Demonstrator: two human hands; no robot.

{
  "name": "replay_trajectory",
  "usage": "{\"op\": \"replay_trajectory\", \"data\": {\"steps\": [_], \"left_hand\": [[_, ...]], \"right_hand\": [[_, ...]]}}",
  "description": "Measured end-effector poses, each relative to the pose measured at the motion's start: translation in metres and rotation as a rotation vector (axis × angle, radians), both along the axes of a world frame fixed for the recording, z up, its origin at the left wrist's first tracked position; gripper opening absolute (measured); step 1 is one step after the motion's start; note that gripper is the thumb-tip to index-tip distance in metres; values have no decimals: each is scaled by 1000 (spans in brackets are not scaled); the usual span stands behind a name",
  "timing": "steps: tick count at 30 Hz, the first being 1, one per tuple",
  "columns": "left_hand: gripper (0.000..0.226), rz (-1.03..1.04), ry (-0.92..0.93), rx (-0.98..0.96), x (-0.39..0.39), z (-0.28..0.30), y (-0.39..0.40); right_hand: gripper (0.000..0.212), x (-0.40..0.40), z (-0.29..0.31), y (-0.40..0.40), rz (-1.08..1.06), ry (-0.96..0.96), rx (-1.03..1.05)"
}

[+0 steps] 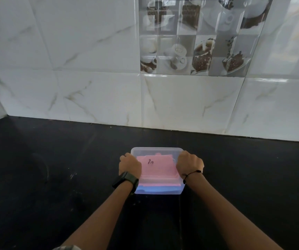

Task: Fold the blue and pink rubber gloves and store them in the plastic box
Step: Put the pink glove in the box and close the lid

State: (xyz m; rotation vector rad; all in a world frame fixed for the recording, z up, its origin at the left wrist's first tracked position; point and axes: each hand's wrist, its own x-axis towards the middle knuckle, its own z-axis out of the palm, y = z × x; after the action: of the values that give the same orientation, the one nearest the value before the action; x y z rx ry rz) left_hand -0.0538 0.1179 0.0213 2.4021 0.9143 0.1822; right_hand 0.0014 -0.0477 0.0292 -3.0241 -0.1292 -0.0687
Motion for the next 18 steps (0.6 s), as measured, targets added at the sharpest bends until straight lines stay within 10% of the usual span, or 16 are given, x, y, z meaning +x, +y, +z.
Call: {"op": "replay_trajectory", "data": {"steps": [18], "left_hand": [[29,-58,-133,-357,7,-2,-27]], "right_hand": [[42,-3,1,-50,-214,195,486]]}}
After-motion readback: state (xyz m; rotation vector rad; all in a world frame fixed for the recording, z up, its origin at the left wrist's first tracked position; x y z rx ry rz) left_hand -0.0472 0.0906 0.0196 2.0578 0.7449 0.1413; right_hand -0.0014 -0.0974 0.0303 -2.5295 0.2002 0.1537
